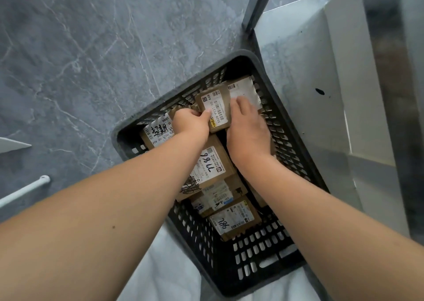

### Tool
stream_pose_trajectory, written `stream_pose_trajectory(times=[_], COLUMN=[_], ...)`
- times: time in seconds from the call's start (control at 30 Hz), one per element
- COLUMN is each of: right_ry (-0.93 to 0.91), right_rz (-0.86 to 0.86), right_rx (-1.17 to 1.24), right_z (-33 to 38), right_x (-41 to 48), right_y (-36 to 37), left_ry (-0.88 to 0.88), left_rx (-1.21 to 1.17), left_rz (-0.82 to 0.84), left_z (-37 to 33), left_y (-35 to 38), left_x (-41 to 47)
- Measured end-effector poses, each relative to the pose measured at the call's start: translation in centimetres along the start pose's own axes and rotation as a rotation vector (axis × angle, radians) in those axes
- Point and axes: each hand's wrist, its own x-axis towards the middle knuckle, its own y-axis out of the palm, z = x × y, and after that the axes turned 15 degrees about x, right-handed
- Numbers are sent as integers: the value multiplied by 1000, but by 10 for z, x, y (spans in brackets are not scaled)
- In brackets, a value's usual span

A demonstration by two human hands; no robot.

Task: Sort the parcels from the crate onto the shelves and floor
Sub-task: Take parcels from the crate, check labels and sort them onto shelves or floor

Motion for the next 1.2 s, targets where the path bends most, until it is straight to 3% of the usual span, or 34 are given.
stream_pose_trajectory(times=[0.1,0.2,0.3,0.47,0.63,0.83,1.07,1.2], right_ry=[74,35,47,-7,-87,-139,-127,-264], right_rz=[198,342,307,287,183,-106,-203,-301], right_rx=[195,52,-38,-3,62,103,118,132], right_z=[-8,-17,-9,38,96,176,264,322], right_x=[-9,-13,-18,-25,-27,-39,-80,-121], right_y=[-1,-13,-33,-82,-153,-243,-320,-376], left_ry=[-16,50,211,424,559,821,939,931], left_rx=[4,191,477,616,629,548,463,357], left_rz=[43,89,109,107,-64,-318,-472,-608], left_z=[-2,-2,2,-8,-61,-116,-140,-144], left_y=[-3,-16,-40,-91,-157,-249,-358,-420], left_x=[0,-13,-43,-96,-136,-176,-259,-310])
